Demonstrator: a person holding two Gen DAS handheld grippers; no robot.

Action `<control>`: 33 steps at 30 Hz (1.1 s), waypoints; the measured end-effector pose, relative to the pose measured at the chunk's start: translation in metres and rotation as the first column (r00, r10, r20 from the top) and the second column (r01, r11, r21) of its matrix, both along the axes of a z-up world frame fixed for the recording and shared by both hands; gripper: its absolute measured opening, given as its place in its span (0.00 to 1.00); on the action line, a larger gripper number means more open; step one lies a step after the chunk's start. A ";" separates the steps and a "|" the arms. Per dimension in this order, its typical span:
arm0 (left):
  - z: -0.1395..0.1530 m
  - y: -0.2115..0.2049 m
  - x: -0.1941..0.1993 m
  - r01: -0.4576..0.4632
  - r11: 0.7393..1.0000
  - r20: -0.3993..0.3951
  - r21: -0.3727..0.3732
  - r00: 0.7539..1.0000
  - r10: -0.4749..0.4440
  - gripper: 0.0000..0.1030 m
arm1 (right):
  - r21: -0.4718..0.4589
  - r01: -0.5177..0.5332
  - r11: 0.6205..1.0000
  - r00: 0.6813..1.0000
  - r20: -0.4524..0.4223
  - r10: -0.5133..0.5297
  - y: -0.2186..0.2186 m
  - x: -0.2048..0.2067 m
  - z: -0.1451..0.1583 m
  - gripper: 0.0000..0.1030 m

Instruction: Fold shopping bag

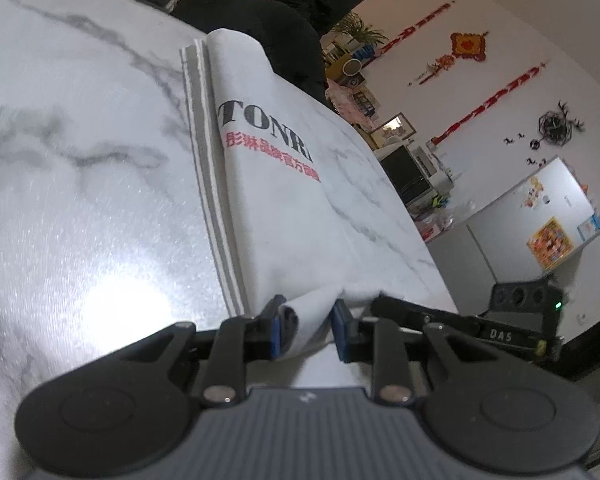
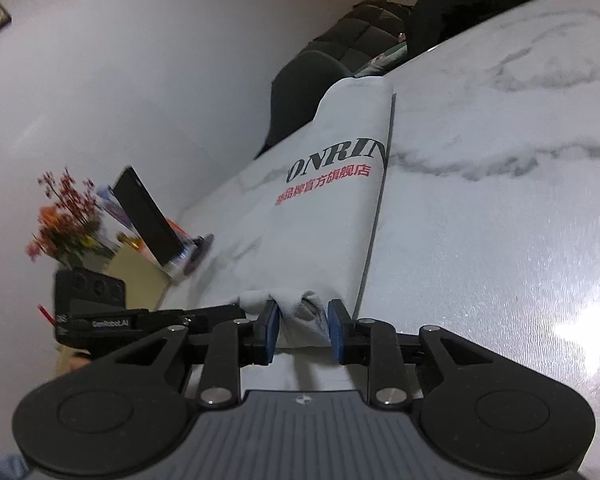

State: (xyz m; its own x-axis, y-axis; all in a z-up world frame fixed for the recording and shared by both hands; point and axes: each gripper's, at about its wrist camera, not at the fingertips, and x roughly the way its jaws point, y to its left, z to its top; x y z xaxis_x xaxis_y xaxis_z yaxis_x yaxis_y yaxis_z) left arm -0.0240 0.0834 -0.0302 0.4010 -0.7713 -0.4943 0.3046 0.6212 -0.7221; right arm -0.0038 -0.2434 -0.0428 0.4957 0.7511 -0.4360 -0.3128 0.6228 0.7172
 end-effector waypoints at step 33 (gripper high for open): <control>0.008 -0.018 -0.001 -0.149 0.985 0.028 0.086 0.989 0.147 0.17 | -0.319 0.120 0.940 0.934 0.357 0.001 0.030 -0.037 0.041 0.19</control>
State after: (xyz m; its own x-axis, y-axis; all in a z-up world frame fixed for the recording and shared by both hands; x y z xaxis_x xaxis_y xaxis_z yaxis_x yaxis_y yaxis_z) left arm -0.0255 0.0656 -0.0219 0.5185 -0.6567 -0.5476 0.2196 0.7212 -0.6569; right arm -0.0412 -0.2133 -0.0013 0.7000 0.5583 -0.4454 -0.4582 0.8294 0.3195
